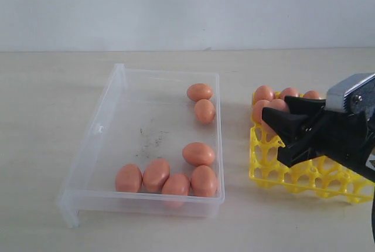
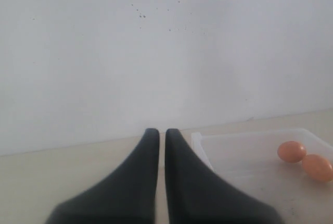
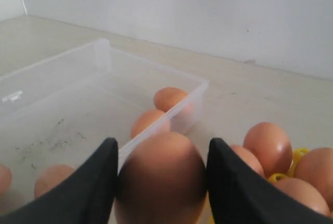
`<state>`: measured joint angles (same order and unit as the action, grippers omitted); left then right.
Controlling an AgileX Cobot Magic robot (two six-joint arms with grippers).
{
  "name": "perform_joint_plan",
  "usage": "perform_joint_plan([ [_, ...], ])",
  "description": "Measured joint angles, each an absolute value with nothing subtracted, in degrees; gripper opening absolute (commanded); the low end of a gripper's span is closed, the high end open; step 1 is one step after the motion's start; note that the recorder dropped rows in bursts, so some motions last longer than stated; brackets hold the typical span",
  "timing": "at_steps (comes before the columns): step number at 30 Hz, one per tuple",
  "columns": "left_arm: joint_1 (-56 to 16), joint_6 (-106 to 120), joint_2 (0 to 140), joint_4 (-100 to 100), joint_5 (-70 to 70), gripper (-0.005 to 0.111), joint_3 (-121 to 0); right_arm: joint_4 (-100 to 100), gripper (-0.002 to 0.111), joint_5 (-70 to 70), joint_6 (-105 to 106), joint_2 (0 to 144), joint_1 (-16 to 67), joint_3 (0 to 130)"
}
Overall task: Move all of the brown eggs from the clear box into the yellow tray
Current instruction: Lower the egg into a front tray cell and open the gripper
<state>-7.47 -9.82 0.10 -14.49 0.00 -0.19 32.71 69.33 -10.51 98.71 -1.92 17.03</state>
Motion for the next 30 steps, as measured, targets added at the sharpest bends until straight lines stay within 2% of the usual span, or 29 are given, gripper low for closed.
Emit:
perform_joint_plan([
  [12, -7.5, -9.8, 0.1, -14.5, 0.0, 0.004, -0.2, 30.3, 0.0, 69.2, -8.1, 108.4, -2.2, 20.8],
  [30, -7.5, -9.8, 0.1, -14.5, 0.0, 0.004, -0.2, 30.4, 0.0, 69.2, -6.7, 113.3, -2.2, 25.2],
])
